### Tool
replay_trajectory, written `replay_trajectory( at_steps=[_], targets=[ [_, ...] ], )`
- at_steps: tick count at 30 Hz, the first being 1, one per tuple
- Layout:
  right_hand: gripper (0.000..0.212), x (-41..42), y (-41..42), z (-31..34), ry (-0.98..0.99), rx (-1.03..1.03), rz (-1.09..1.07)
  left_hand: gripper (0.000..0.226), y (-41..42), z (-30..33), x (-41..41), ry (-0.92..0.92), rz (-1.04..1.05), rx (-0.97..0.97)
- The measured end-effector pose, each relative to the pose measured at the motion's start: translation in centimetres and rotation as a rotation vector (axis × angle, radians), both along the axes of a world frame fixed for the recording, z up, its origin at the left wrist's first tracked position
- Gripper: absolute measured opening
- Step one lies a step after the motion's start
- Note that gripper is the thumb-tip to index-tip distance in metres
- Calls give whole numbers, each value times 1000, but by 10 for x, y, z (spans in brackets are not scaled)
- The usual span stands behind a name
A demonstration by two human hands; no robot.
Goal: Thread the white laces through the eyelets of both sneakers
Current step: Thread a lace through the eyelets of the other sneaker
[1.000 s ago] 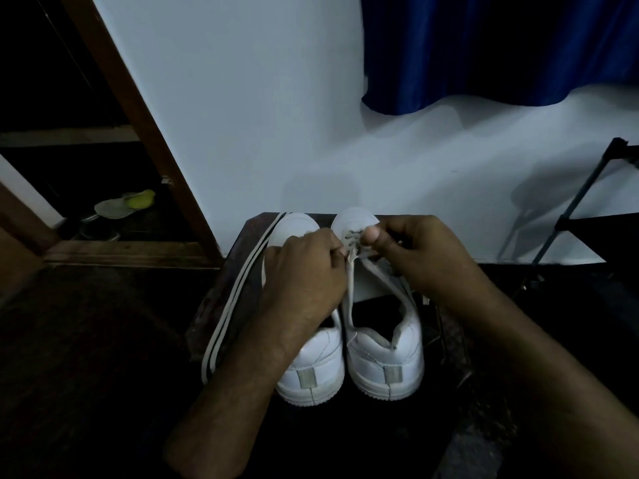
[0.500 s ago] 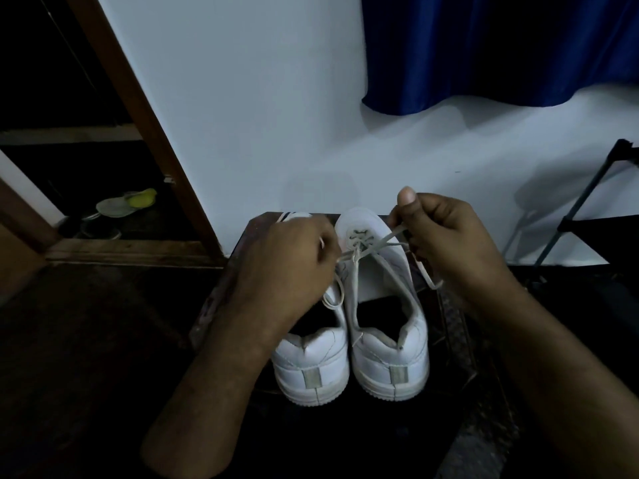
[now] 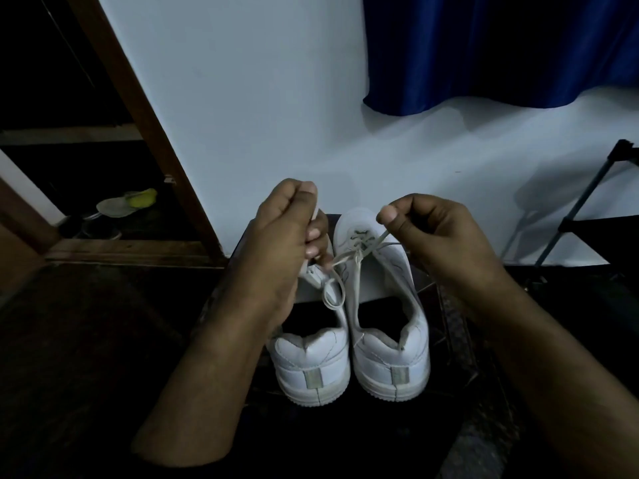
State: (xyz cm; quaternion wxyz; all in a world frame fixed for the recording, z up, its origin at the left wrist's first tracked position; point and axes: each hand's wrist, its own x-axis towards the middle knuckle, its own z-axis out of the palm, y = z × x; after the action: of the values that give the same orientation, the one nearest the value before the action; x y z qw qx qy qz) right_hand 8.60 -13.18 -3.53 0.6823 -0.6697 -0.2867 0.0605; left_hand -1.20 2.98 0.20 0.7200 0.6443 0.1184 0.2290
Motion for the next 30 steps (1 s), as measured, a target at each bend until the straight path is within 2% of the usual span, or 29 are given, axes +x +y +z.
replay_trajectory(
  at_steps=[3, 4, 6, 9, 11, 13, 16, 17, 18, 23, 26, 28, 30],
  targets=[
    [22, 1, 1, 1, 80, 107, -3, 20, 15, -14, -1, 111, 78, 1029],
    [22, 1, 1, 0, 84, 122, 8, 15, 13, -15, -3, 160, 55, 1250],
    [20, 1, 0, -1, 69, 112, 30, 11, 7, -17, -4, 250, -2, 1413],
    [13, -1, 0, -3, 7, 80, 51, 18, 8, -20, -1, 237, 11, 1362],
    [10, -2, 1, -3, -40, 38, 72, 21, 12, -20, 2, 109, 51, 1180],
    [8, -1, 2, -5, -77, -22, 75, 25, 11, -22, 4, 62, 87, 847],
    [3, 1, 5, -8, -118, -80, 69, 35, 3, -18, 6, 69, 25, 195],
    [2, 0, 5, -8, -136, -90, 75, 38, 2, -17, 6, 52, -10, 58],
    [2, -1, 7, -8, -154, -97, 84, 39, 1, -16, 6, 34, -36, 10],
    [1, -8, 10, -8, -302, -242, 96, 31, 7, -14, 7, 102, 9, 252],
    [4, -5, 8, -10, -422, -353, 63, 27, 10, -17, 6, 165, 45, 721],
    [18, -6, 9, -13, -557, -480, 17, 24, 9, -18, 2, 199, 27, 923],
    [34, -8, 9, -13, -615, -583, -18, 22, 10, -18, -1, 235, 19, 1007]
  ],
)
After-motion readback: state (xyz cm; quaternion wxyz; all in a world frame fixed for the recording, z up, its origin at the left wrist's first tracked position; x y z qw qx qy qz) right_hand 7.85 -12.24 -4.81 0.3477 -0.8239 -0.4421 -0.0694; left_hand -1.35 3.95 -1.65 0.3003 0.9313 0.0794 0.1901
